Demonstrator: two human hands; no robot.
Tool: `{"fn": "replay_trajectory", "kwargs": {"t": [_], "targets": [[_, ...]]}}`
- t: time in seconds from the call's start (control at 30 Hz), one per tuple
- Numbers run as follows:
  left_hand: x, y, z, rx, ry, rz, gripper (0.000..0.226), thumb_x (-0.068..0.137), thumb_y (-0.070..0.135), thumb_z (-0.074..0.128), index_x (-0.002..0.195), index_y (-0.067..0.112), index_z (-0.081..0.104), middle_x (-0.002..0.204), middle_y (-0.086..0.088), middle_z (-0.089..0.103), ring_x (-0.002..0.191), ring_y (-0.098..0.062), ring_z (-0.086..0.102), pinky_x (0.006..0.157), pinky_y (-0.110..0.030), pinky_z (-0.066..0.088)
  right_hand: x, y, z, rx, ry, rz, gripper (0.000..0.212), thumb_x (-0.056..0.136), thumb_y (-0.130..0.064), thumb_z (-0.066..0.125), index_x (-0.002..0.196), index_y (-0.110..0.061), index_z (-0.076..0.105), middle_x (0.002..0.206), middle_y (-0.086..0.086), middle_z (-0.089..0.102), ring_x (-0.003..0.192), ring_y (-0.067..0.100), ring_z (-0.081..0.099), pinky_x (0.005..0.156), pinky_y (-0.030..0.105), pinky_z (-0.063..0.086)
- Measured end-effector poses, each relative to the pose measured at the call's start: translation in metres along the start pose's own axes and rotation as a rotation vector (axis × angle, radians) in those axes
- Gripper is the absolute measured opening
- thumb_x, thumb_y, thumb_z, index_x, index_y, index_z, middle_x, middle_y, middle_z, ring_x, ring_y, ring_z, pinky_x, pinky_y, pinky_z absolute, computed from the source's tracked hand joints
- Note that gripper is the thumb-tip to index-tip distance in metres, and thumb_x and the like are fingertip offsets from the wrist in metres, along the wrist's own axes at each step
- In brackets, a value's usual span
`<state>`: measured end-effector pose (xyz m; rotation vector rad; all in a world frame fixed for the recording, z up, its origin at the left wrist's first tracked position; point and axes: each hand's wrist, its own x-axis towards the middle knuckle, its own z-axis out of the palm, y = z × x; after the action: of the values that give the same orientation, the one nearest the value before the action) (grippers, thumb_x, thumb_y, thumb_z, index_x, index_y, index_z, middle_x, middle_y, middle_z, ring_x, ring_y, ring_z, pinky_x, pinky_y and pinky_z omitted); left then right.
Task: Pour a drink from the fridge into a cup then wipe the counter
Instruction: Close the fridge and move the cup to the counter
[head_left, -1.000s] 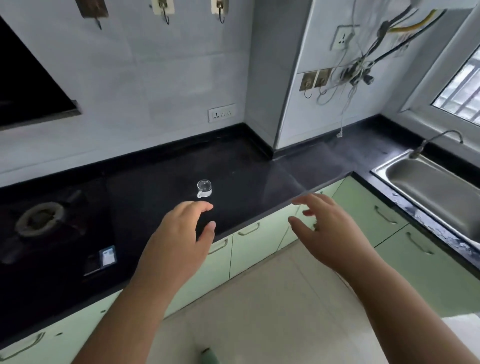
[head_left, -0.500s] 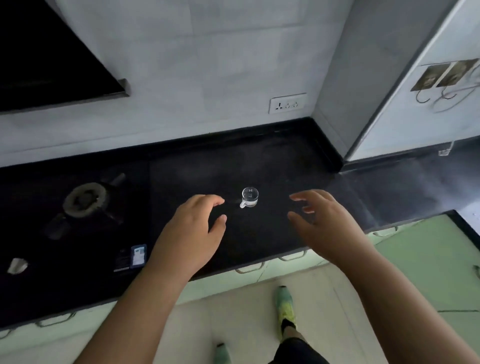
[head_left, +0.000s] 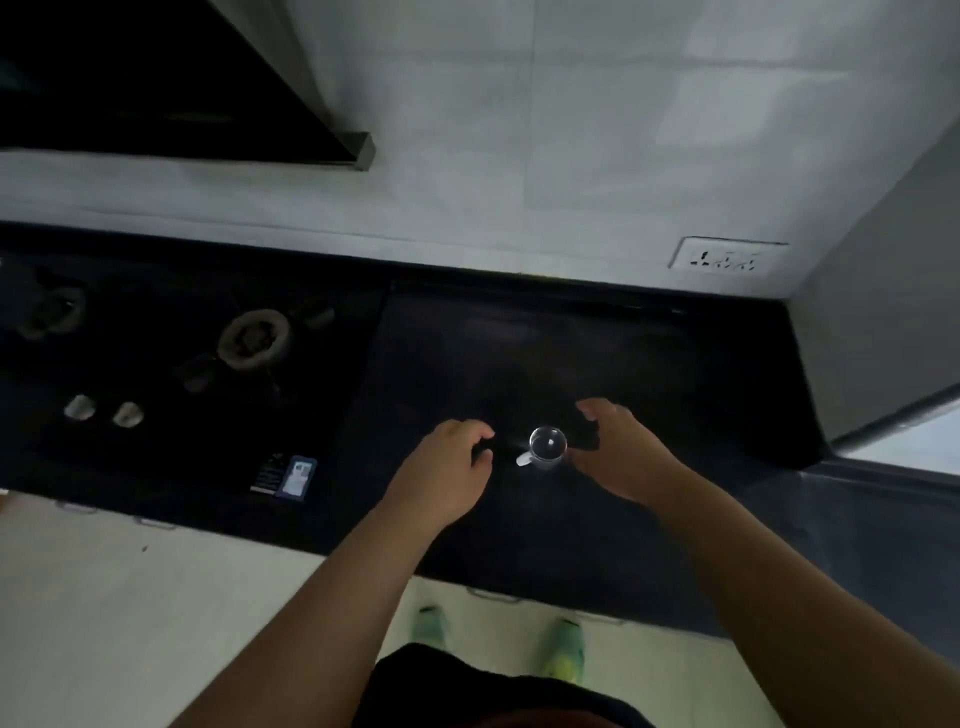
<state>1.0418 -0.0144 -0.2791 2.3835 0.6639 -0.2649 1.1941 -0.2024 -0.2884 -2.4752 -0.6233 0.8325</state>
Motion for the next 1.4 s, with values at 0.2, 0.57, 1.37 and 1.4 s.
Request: {"fn": "replay_trajectory", "kwargs": {"t": [0.2, 0.57, 1.37, 1.4], "targets": [[0.054, -0.01, 0.051, -0.032, -0.238, -0.112, 0.047, 0.108, 0.035, 0.048, 0.155, 0.033, 0.044, 0.145, 0.001, 0.058, 0.117, -0.017, 0.063, 0.098, -0.038, 0.056, 0.044, 0.025, 0.03, 0.002, -0.123, 0.082, 0.108, 0.077, -0.037, 0.088, 0.163, -0.021, 0.026, 0.166, 0.007, 0.036, 0.149, 0.031, 0.04, 0.115, 0.044, 0.043], [0.096, -0.009, 0.111, -0.148, -0.304, -0.267, 0.026, 0.11, 0.034, 0.042, 0.127, 0.023, 0.058, 0.117, -0.004, 0.068, 0.107, -0.025, 0.069, 0.088, -0.039, 0.057, 0.08, 0.043, 0.079, 0.147, -0.116, 0.144, 0.087, 0.074, -0.02, 0.089, 0.148, -0.033, 0.046, 0.134, -0.002, 0.063, 0.125, 0.024, 0.06, 0.096, 0.038, 0.055], [0.001, 0.049, -0.042, -0.194, -0.022, 0.18, 0.022, 0.112, 0.04, 0.038, 0.102, 0.035, 0.057, 0.097, 0.01, 0.064, 0.089, -0.005, 0.065, 0.084, -0.031, 0.057, -0.04, -0.053, -0.012, 0.76, 0.121, -0.132, 0.056, 0.084, -0.018, 0.086, 0.131, -0.035, 0.062, 0.12, -0.012, 0.076, 0.107, 0.006, 0.074, 0.1, 0.039, 0.059], [-0.003, 0.049, -0.05, -0.207, -0.007, 0.193, 0.022, 0.111, 0.04, 0.039, 0.101, 0.035, 0.057, 0.096, 0.01, 0.065, 0.089, -0.005, 0.065, 0.084, -0.032, 0.058, -0.044, -0.061, -0.016, 0.751, 0.134, -0.152, 0.057, 0.084, -0.018, 0.087, 0.132, -0.035, 0.062, 0.121, -0.012, 0.075, 0.108, 0.006, 0.074, 0.1, 0.038, 0.059]]}}
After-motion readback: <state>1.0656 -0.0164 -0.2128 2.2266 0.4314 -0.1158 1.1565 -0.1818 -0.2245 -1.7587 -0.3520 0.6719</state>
